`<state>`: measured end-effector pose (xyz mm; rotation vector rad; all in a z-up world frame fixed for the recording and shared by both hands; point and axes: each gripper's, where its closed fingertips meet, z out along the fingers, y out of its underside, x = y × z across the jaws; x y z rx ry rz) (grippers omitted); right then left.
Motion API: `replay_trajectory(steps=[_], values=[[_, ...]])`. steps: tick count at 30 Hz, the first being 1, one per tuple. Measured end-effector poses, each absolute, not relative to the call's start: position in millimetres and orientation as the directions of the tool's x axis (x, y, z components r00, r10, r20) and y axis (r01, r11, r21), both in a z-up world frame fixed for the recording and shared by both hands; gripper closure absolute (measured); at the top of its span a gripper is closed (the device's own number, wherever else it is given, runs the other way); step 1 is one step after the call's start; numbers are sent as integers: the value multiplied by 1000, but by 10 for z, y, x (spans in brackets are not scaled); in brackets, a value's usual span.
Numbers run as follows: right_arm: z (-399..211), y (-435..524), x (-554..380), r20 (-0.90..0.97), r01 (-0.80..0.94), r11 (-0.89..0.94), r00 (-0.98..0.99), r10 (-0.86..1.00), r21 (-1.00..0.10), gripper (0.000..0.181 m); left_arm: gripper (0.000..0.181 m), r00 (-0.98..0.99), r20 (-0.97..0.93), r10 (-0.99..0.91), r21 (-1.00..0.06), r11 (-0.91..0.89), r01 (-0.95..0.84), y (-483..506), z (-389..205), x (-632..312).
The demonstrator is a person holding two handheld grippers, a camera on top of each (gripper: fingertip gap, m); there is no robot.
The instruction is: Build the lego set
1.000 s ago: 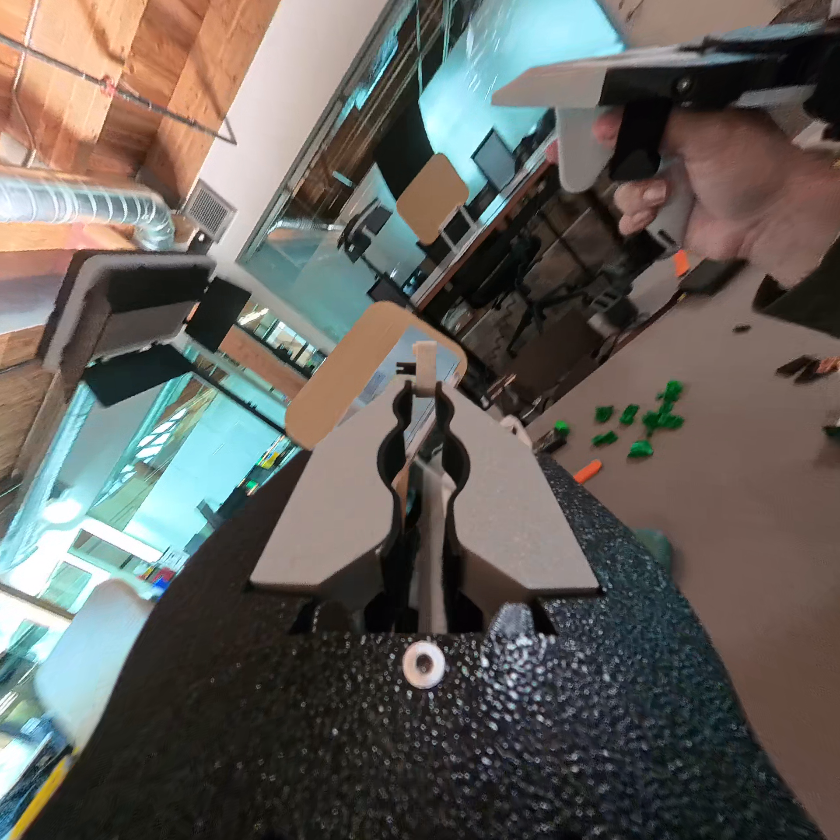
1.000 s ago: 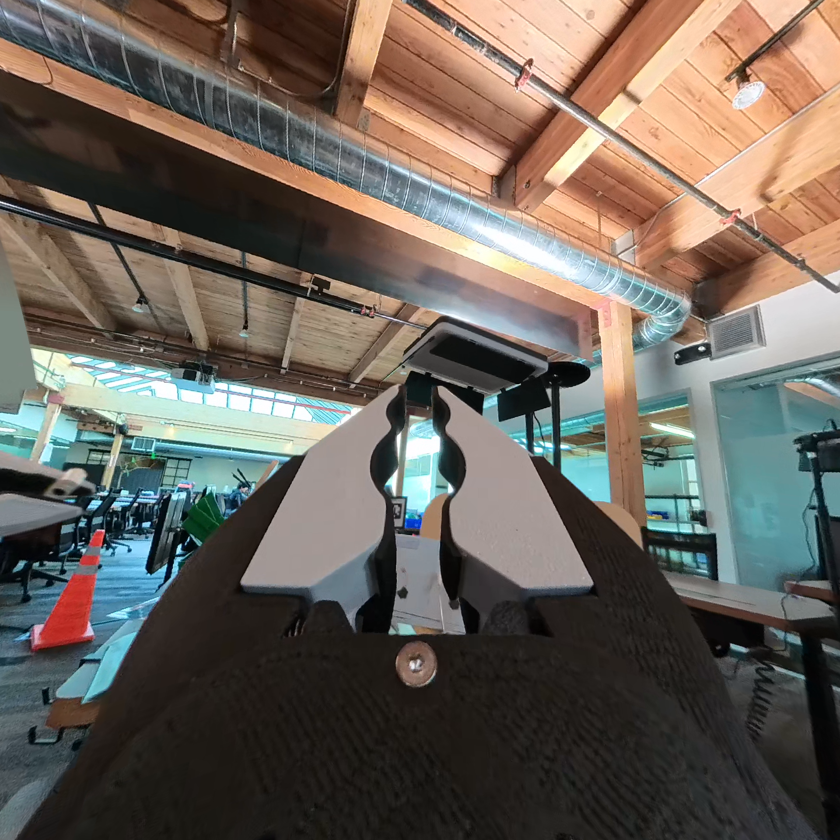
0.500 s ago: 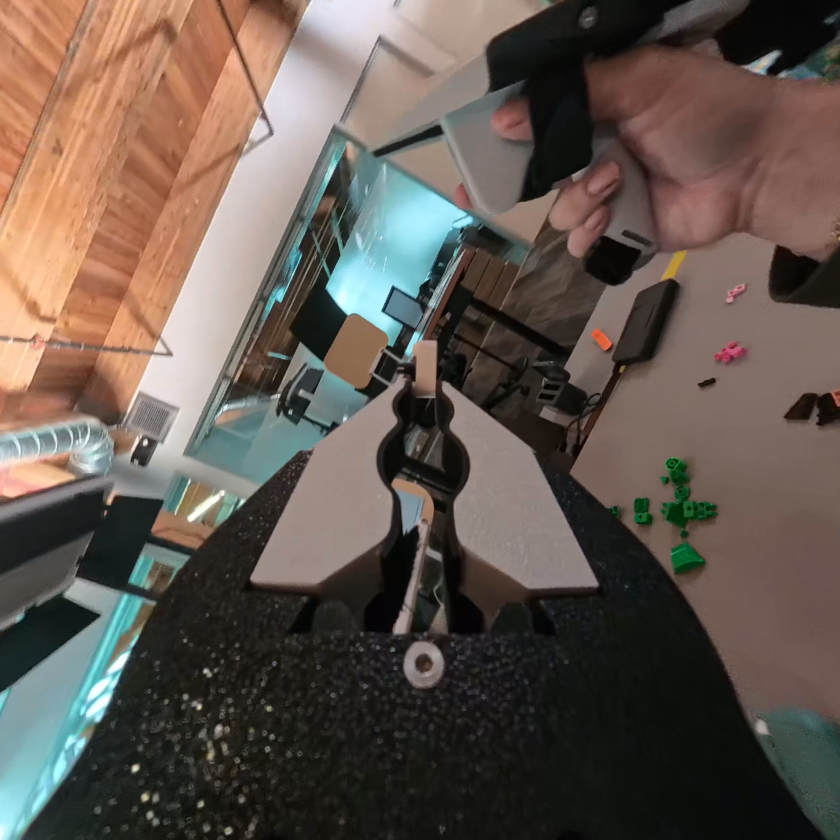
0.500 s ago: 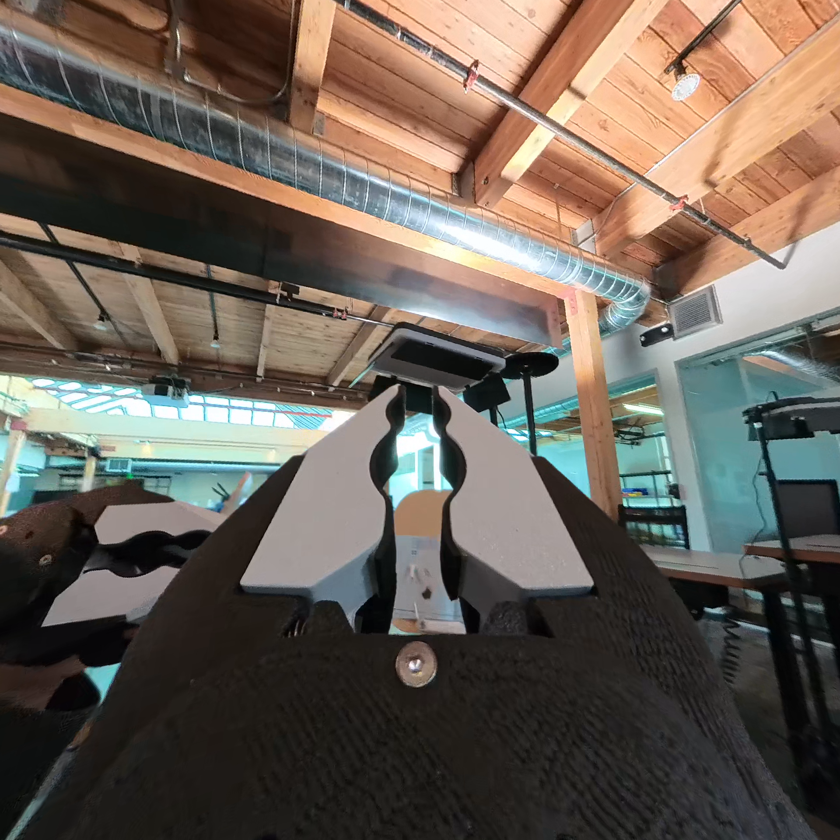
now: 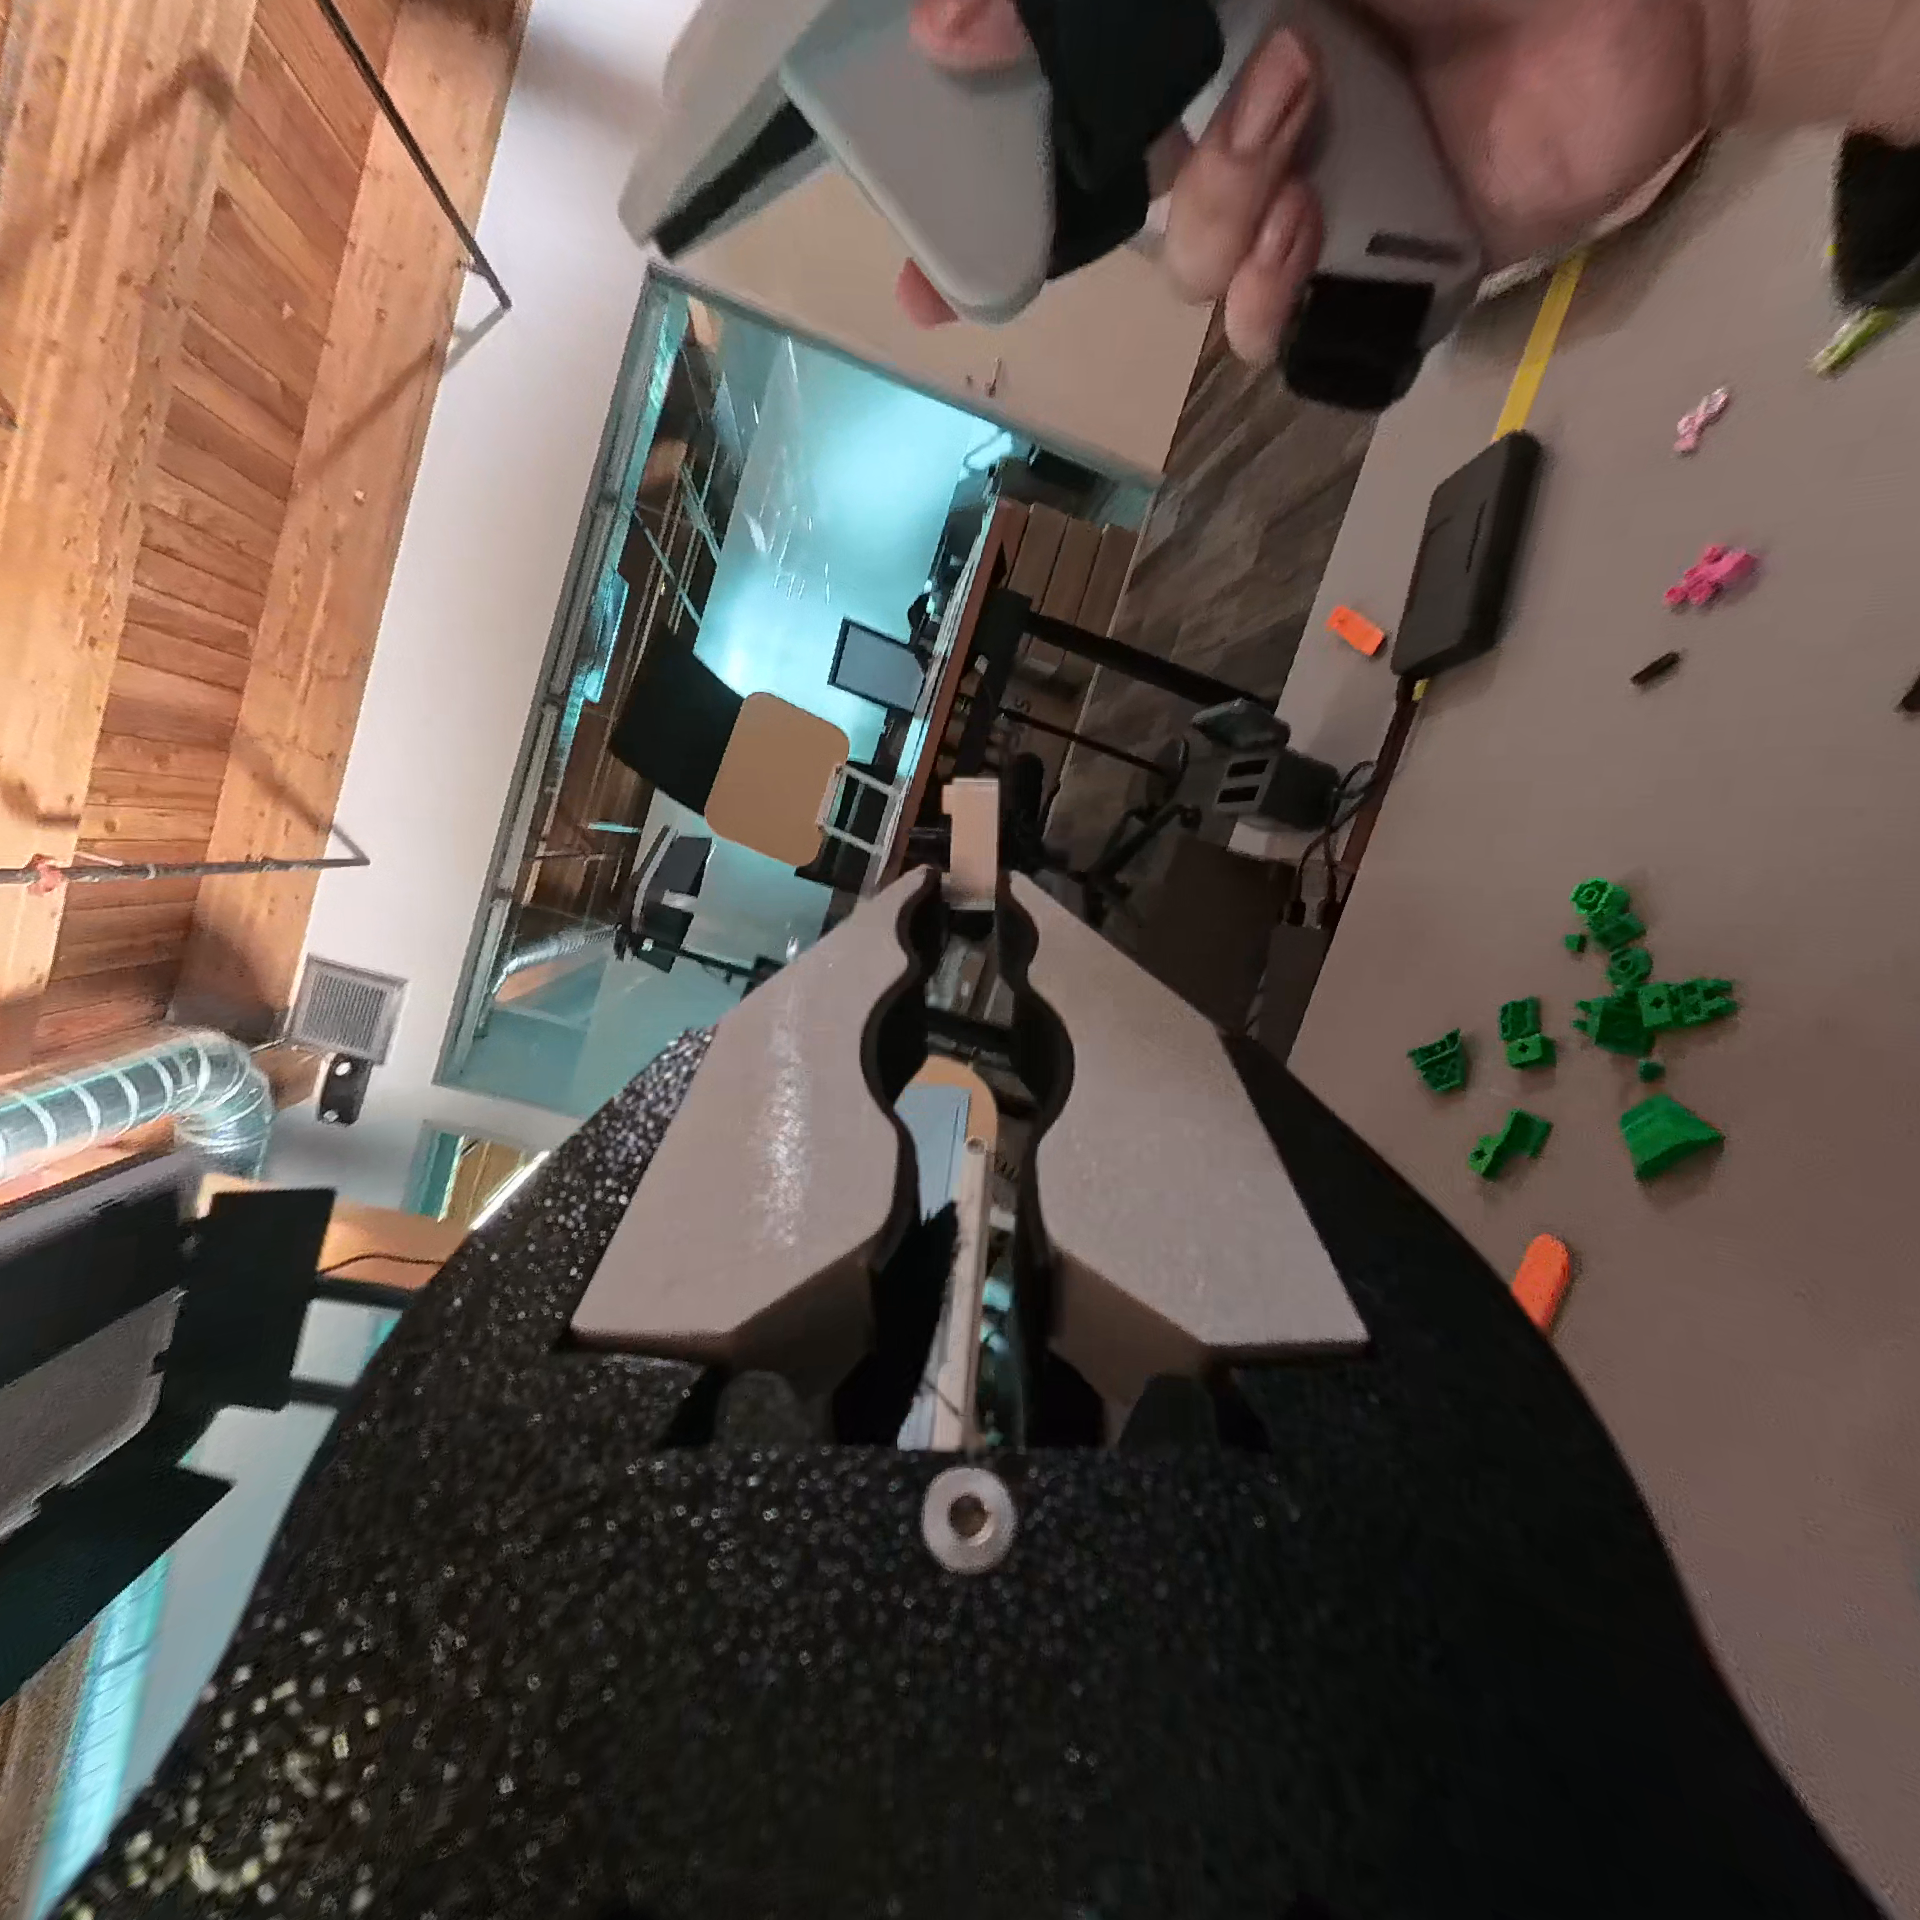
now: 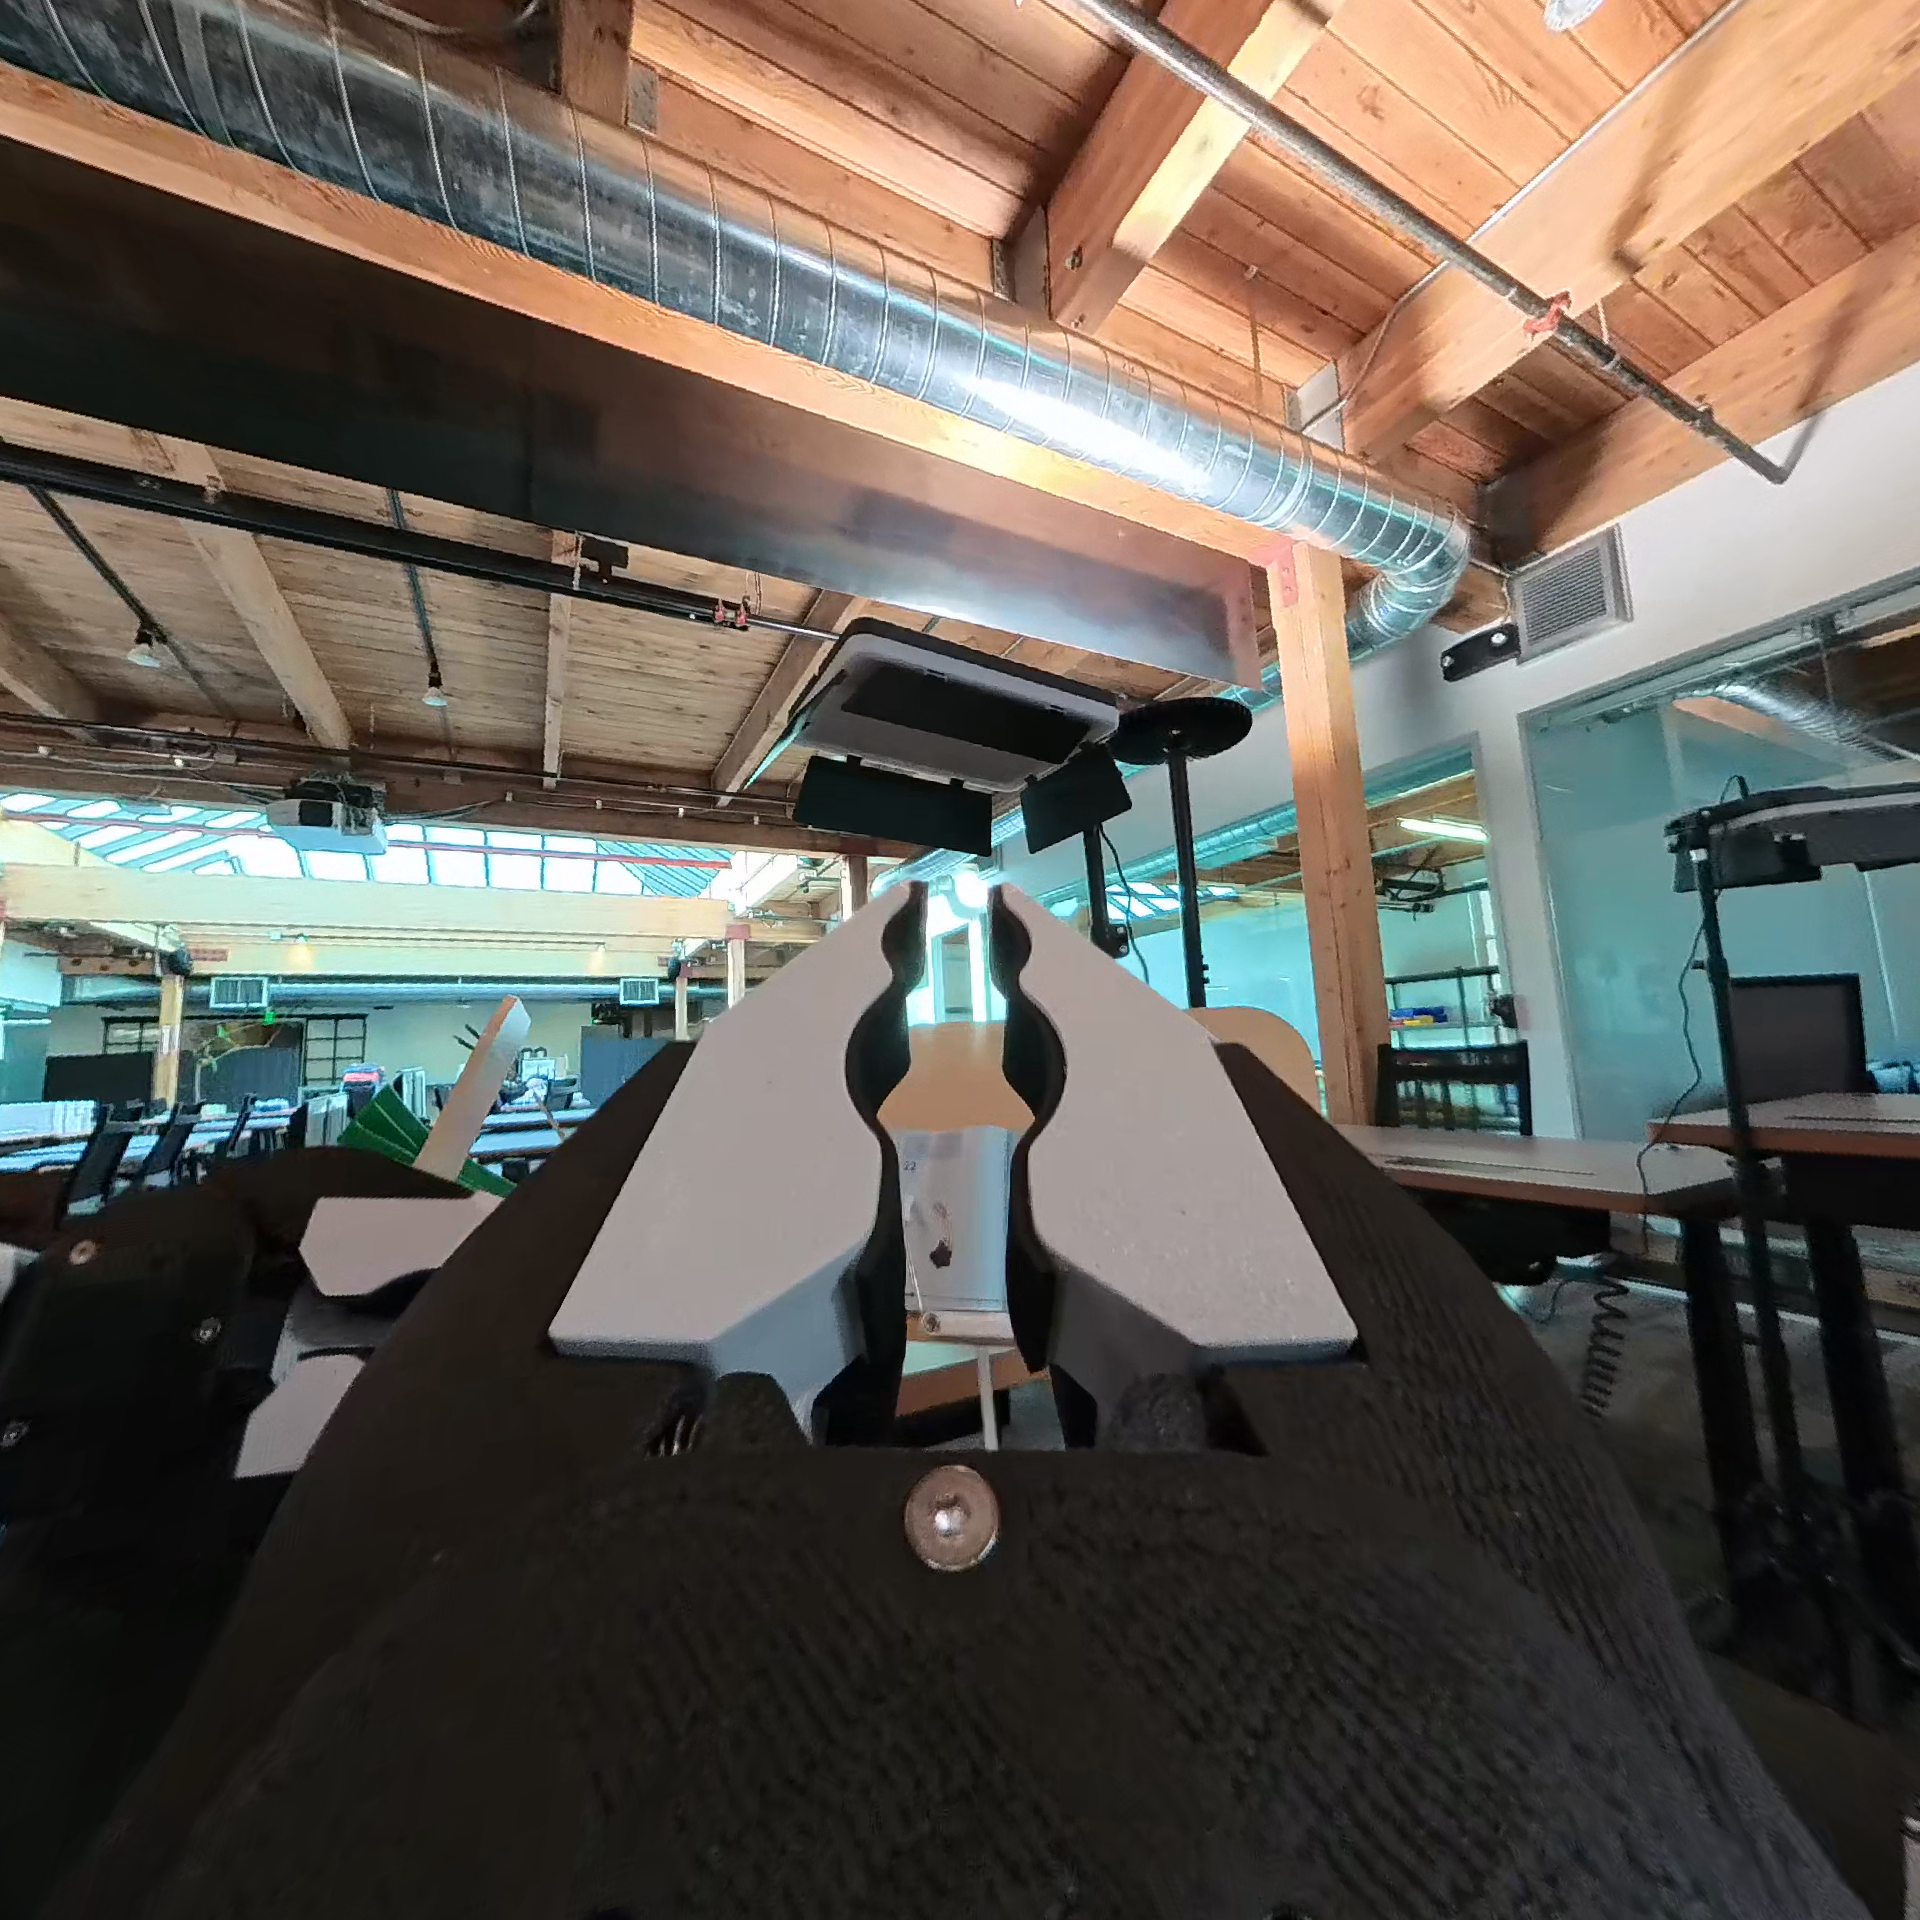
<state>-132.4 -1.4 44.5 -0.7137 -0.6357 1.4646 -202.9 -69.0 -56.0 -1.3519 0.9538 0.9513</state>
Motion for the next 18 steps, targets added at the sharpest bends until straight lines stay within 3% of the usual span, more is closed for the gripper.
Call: replay_trajectory(steps=[3,7,18], values=[[439,-41,-1336,-31,-640,-16,12,999,-768,171,174,257,-966,40,-259,-80,-963,-724,-535,-2075],[414,-4,-1368,-34,-633,-15,18,999,-774,171,175,231,-972,45,-232,-32,-972,-782,-499,-1939],[352,-10,-1499,-43,-609,-39,-7,999,-792,171,174,296,-954,43,-298,-69,-952,-833,-535,-2247]])
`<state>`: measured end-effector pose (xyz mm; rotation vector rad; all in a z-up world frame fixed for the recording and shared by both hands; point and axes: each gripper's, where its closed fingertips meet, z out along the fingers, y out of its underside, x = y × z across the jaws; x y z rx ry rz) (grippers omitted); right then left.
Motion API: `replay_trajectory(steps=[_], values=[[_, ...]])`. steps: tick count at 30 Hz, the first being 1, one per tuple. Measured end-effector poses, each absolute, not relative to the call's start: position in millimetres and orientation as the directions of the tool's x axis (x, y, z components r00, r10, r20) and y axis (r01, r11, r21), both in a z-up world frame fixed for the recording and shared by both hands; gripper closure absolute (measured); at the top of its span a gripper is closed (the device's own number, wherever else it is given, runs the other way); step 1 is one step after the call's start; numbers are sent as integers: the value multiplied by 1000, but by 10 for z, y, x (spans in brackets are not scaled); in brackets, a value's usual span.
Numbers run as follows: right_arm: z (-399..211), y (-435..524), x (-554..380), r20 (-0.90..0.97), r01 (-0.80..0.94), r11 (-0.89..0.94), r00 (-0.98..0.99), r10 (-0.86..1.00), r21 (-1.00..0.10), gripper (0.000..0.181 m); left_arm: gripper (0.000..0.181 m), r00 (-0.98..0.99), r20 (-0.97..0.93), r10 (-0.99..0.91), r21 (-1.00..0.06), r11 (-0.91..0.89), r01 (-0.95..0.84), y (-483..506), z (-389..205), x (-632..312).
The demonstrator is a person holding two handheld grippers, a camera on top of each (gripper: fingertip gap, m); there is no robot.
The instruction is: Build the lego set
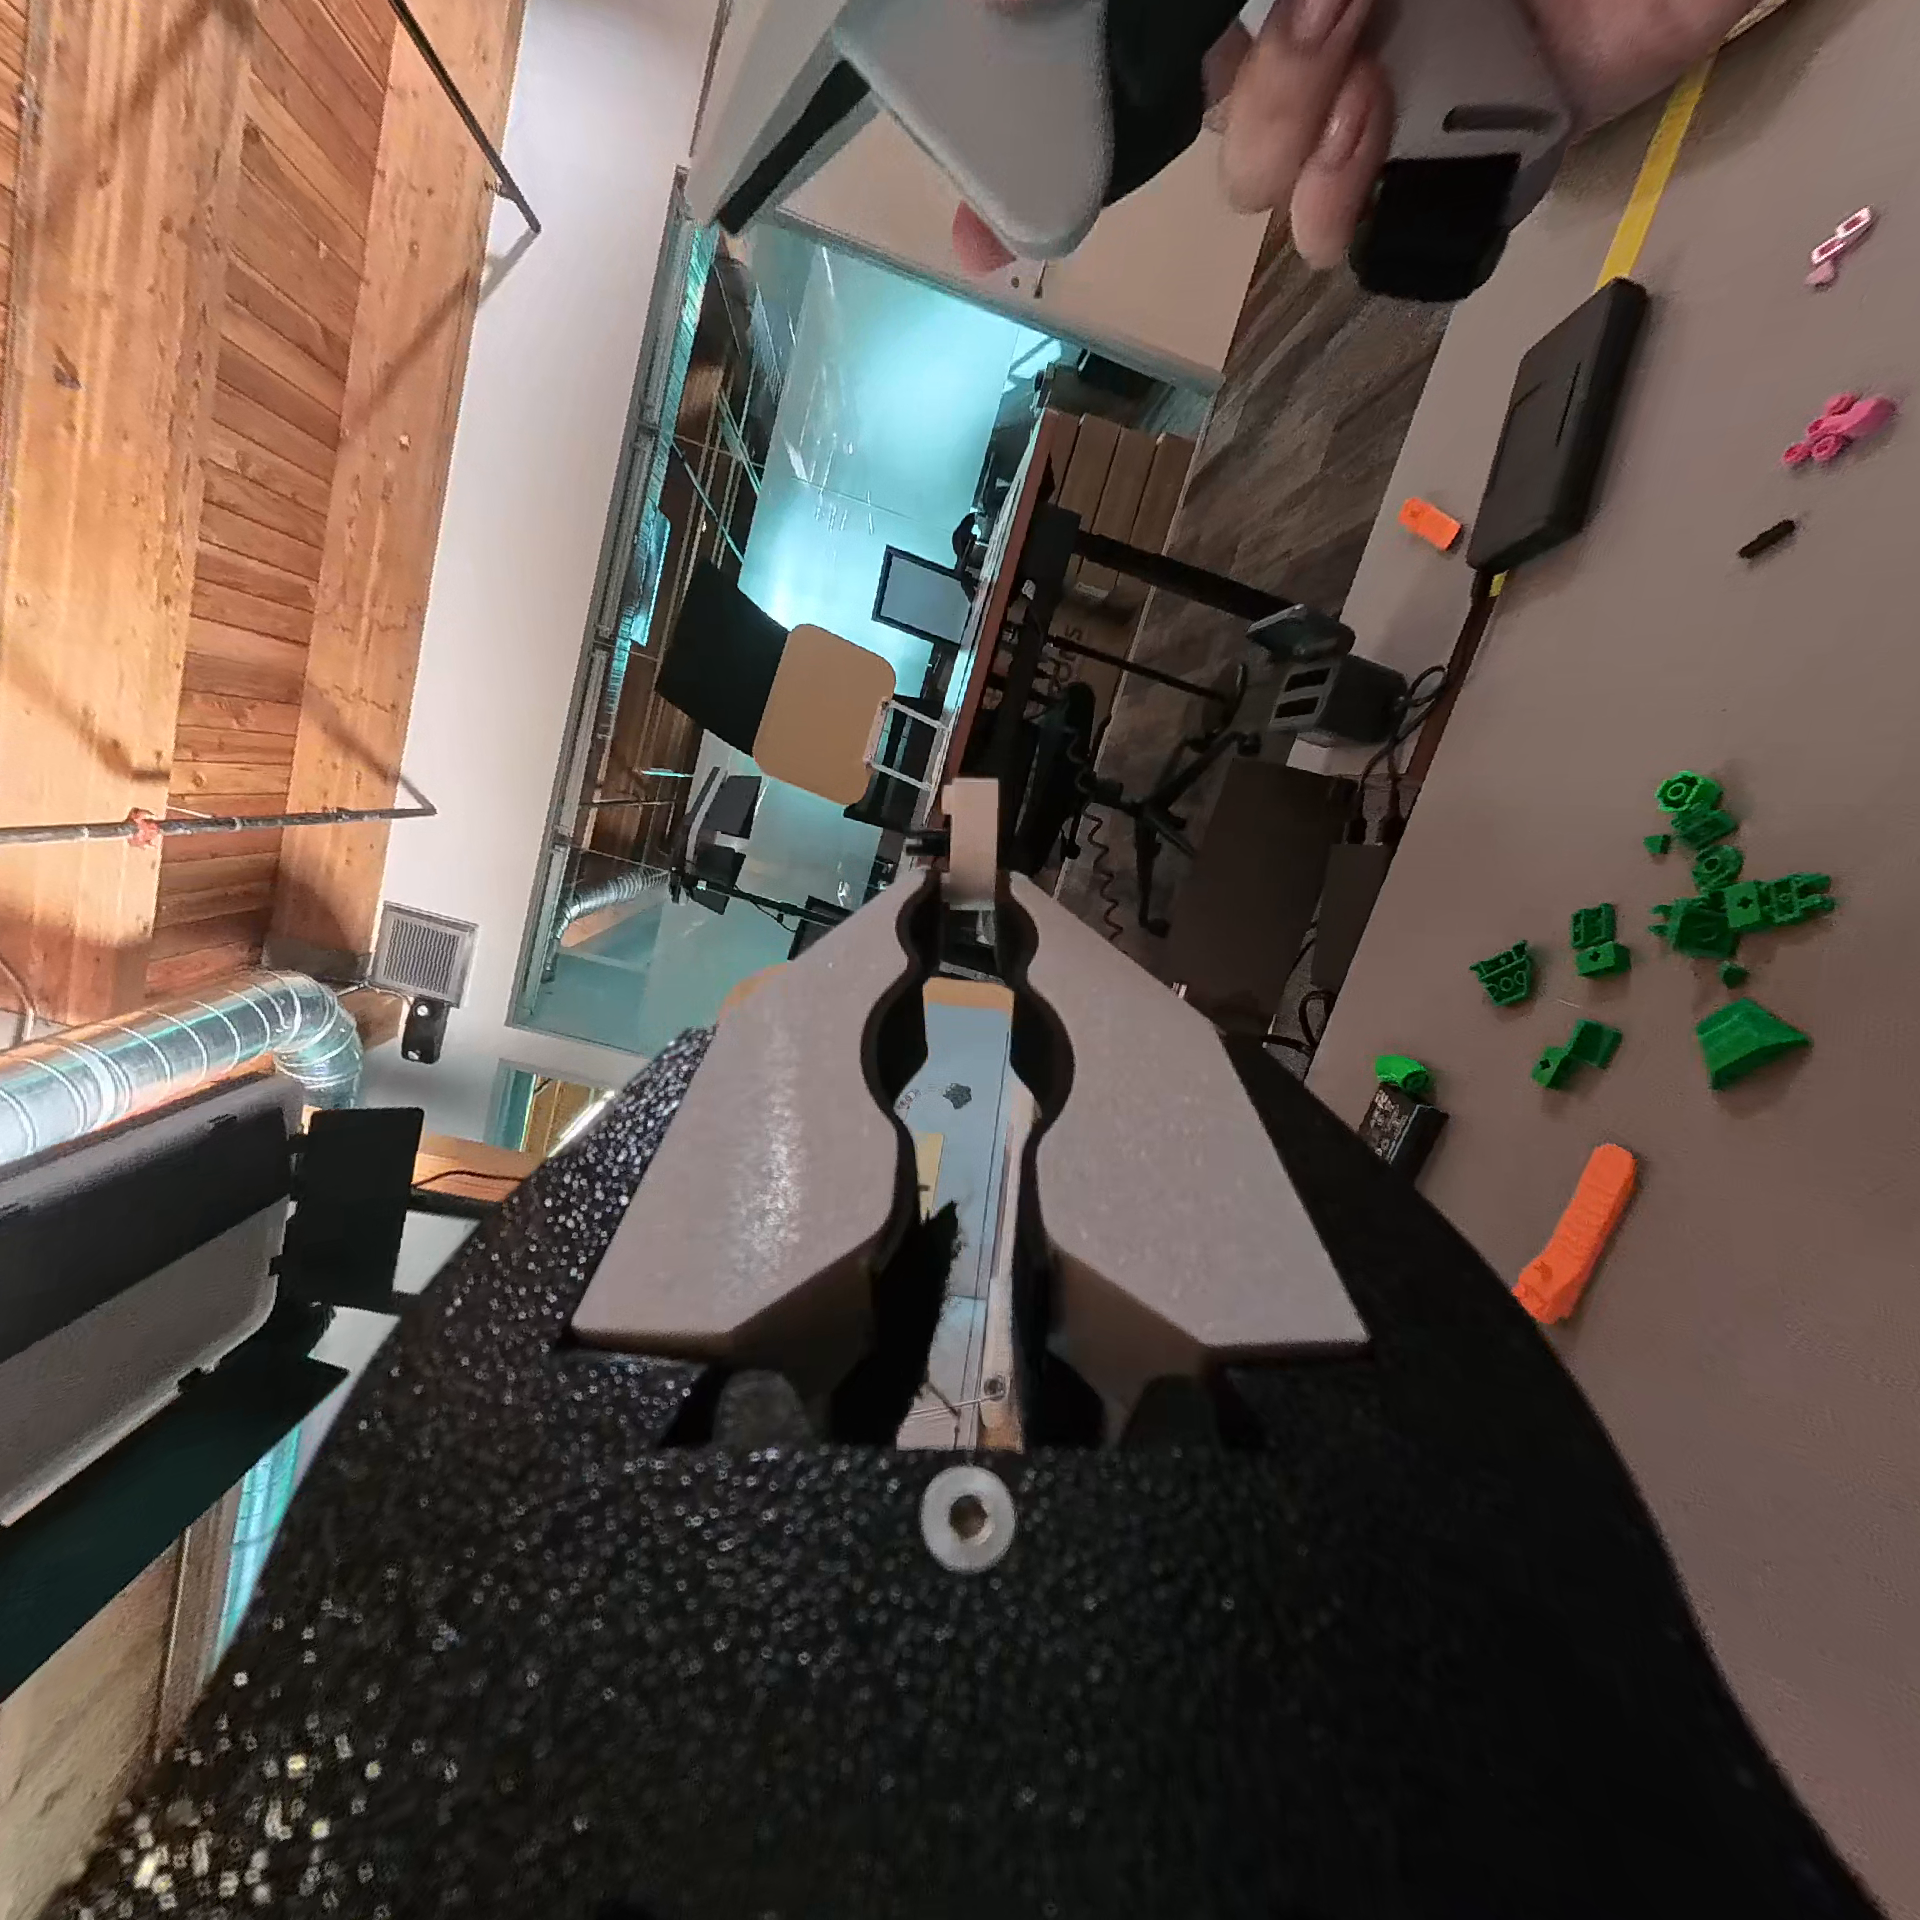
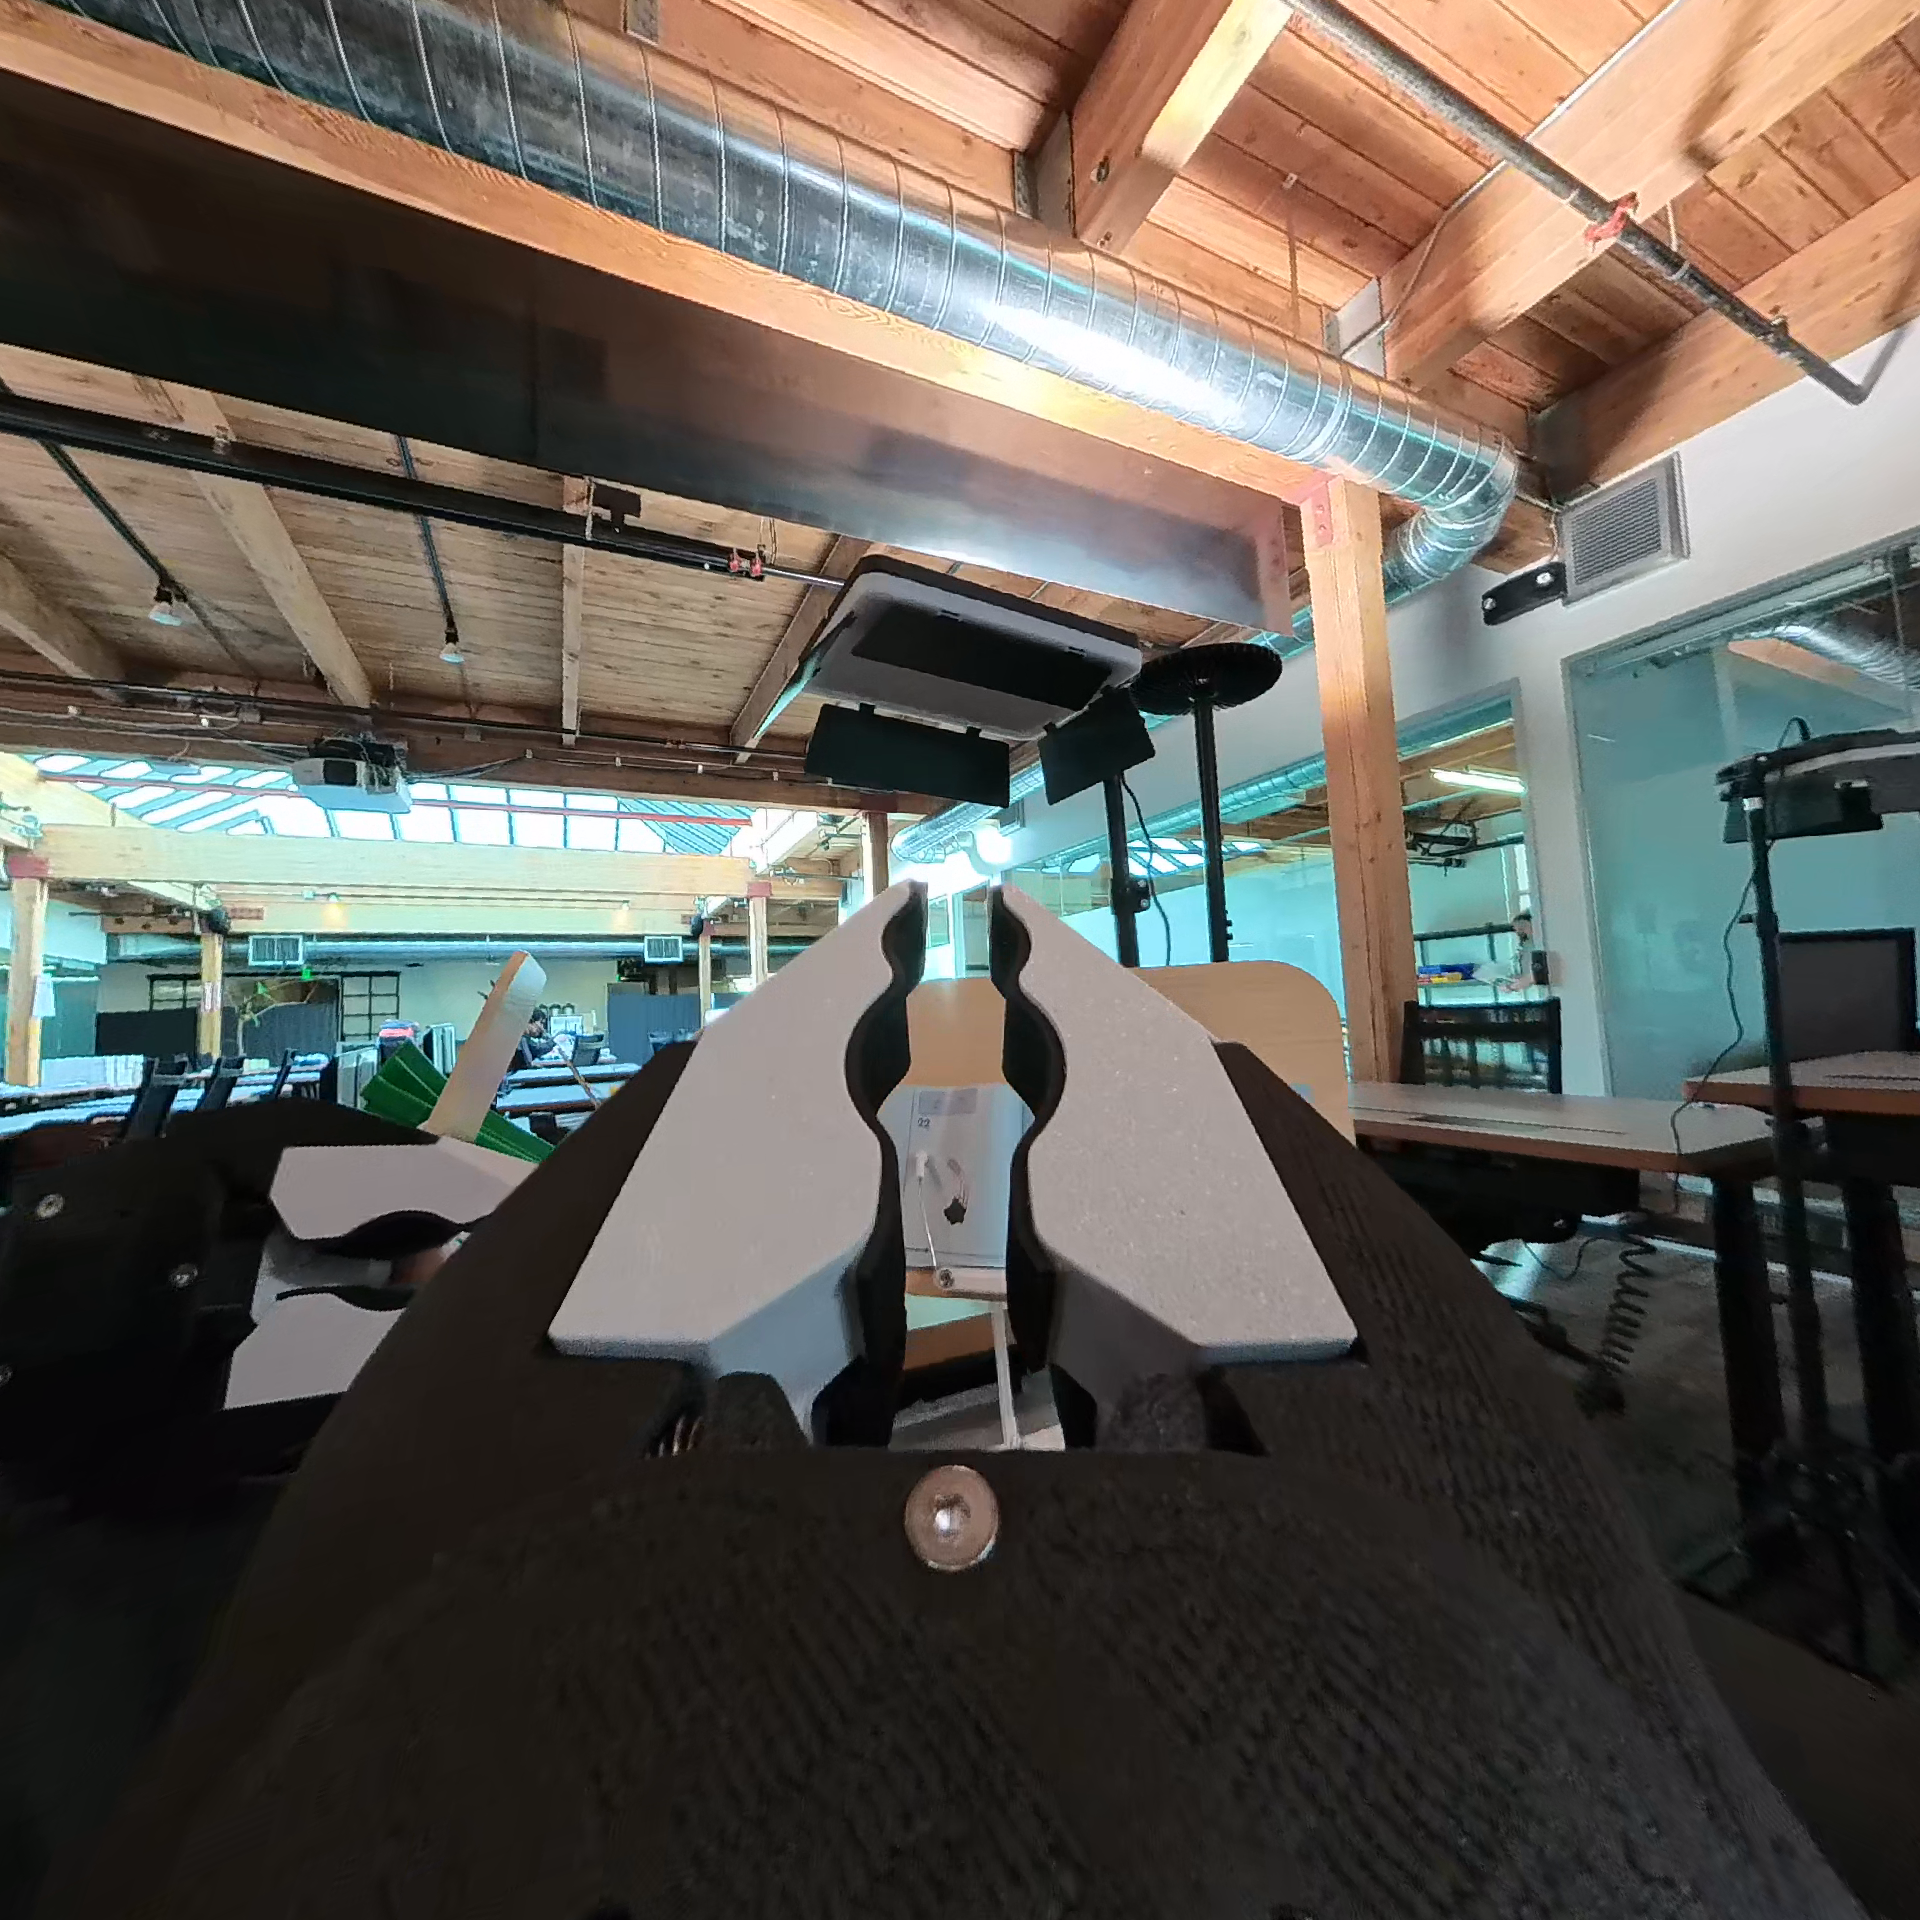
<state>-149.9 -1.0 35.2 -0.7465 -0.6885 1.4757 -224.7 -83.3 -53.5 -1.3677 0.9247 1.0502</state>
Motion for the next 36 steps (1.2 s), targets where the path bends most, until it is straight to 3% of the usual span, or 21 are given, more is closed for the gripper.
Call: replay_trajectory(steps=[11,36], values=[[314,-56,-1591,-22,-581,-14,7,1000,-814,171,175,333,-943,28,-334,-71,-940,-825,-575,-2347],[279,-39,-1658,-36,-570,-28,3,999,-821,171,174,307,-951,-46,-307,-11,-952,-629,-709,-2103]])
